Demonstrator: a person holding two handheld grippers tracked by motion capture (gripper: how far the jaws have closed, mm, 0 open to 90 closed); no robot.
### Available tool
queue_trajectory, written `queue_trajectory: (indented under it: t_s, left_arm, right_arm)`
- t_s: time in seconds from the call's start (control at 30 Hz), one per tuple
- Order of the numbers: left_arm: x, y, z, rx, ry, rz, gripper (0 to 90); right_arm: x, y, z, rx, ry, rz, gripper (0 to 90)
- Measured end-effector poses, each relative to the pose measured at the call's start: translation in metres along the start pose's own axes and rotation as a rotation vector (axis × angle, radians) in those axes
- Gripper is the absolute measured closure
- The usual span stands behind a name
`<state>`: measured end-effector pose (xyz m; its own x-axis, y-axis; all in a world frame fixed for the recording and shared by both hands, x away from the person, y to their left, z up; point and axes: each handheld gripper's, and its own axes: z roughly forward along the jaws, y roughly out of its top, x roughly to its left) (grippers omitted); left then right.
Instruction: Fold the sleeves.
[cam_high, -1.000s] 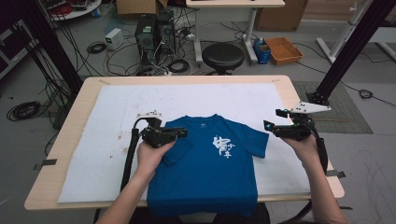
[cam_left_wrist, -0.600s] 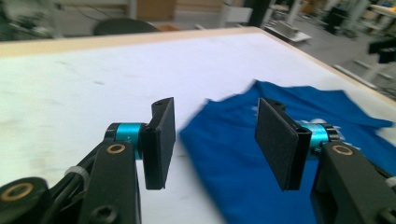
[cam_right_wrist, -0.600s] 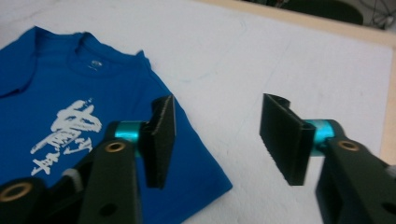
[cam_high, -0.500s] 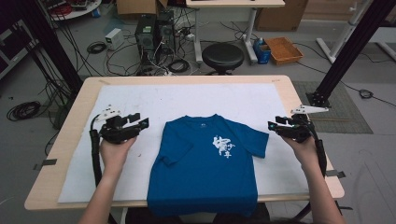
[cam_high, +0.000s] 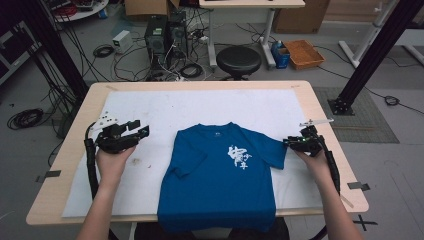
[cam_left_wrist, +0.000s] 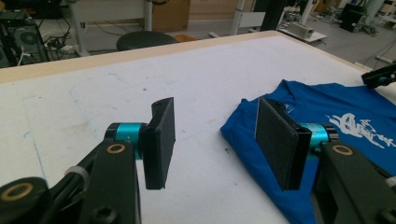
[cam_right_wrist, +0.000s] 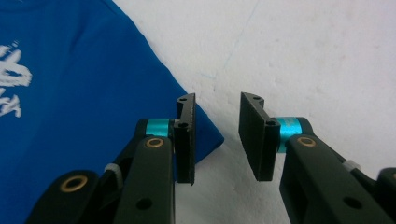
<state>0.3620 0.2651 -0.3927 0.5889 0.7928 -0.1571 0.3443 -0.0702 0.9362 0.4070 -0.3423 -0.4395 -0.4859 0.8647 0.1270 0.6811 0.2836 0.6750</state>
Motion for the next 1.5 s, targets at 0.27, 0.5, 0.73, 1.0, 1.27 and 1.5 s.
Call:
queue_trajectory:
  t_s: [0.27, 0.5, 0.73, 1.0, 1.27, 1.5]
  left_arm:
    - [0.001, -0.001, 0.002, 0.007, -0.014, -0.009, 47.8]
    - [-0.001, -0.001, 0.005, 0.017, -0.031, -0.007, 47.8]
    - [0.000, -0.001, 0.007, 0.018, -0.046, -0.012, 47.8]
    - [-0.001, -0.001, 0.008, 0.024, -0.058, -0.017, 47.8]
    - [-0.003, -0.002, 0.013, 0.039, -0.067, -0.014, 47.8]
    - [-0.005, -0.004, 0.018, 0.054, -0.077, -0.009, 47.8]
  right_arm:
    - [0.000, -0.003, -0.002, -0.002, 0.016, -0.031, 89.6]
    - [0.003, 0.002, -0.022, -0.085, 0.053, -0.025, 89.8]
    - [0.040, 0.022, -0.042, -0.135, 0.091, -0.096, 89.7]
    - [0.085, 0.042, -0.044, -0.137, 0.088, -0.177, 89.8]
    - [0.124, 0.053, -0.027, -0.105, 0.097, -0.233, 89.7]
    - [0.153, 0.061, -0.012, -0.084, 0.102, -0.272, 89.6]
